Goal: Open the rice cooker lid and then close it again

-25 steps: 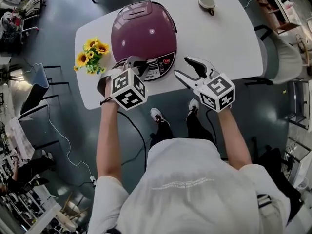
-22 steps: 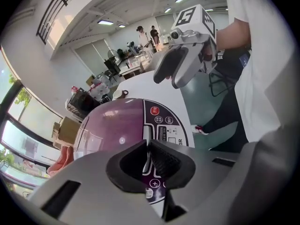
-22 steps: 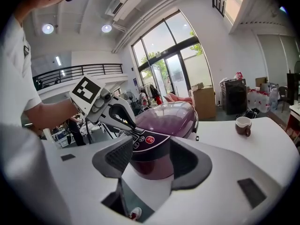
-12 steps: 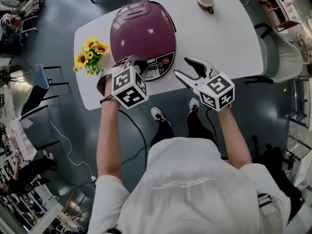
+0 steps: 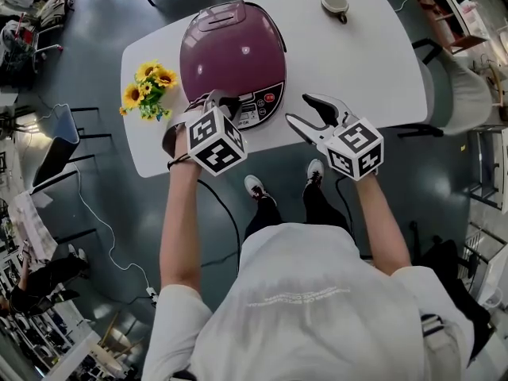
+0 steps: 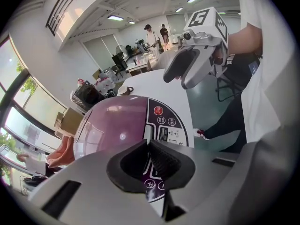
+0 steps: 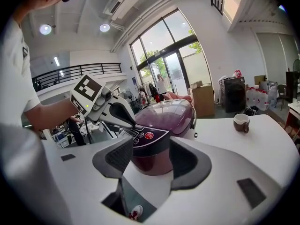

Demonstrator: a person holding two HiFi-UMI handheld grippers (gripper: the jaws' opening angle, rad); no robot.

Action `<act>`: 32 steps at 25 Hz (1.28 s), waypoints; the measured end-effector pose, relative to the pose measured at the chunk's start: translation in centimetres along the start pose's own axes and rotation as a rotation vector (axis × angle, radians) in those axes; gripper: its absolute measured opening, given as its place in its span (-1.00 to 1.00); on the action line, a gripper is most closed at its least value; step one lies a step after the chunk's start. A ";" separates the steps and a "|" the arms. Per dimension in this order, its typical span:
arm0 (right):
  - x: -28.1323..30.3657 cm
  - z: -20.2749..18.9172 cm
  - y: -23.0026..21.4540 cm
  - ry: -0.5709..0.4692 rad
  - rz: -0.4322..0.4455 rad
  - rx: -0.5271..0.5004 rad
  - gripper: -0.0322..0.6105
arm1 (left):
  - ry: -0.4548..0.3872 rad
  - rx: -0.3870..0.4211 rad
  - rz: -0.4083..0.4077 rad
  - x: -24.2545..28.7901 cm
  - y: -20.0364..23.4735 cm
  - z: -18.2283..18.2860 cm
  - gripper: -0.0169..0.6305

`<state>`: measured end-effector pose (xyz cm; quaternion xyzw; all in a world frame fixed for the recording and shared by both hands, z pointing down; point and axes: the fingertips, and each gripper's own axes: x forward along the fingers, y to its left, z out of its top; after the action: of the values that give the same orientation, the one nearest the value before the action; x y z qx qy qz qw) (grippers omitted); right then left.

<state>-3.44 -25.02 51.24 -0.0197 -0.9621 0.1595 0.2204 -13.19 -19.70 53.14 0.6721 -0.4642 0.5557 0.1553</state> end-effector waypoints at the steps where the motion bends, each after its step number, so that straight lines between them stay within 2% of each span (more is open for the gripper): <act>1: 0.0 0.0 0.0 -0.001 0.000 0.003 -0.16 | 0.001 -0.002 0.002 0.0 0.0 0.0 -0.85; 7: -0.3 -0.3 0.0 -0.003 -0.003 0.002 -0.16 | -0.012 -0.033 0.000 0.2 0.0 -0.1 -0.85; 21: -0.9 -0.3 0.5 0.008 -0.020 -0.024 -0.15 | -0.008 -0.017 0.071 0.3 0.1 -0.2 -0.85; 28: -1.7 0.7 1.0 -0.009 -0.040 -0.048 -0.15 | -0.011 -0.039 0.043 0.6 0.4 -0.4 -0.86; 32: -2.3 2.1 0.9 -0.028 -0.063 -0.070 -0.15 | -0.026 -0.041 0.056 0.6 0.7 -0.3 -0.86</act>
<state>-2.27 -25.10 48.18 0.0051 -0.9702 0.1188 0.2110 -13.95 -20.16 53.53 0.6628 -0.4961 0.5411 0.1476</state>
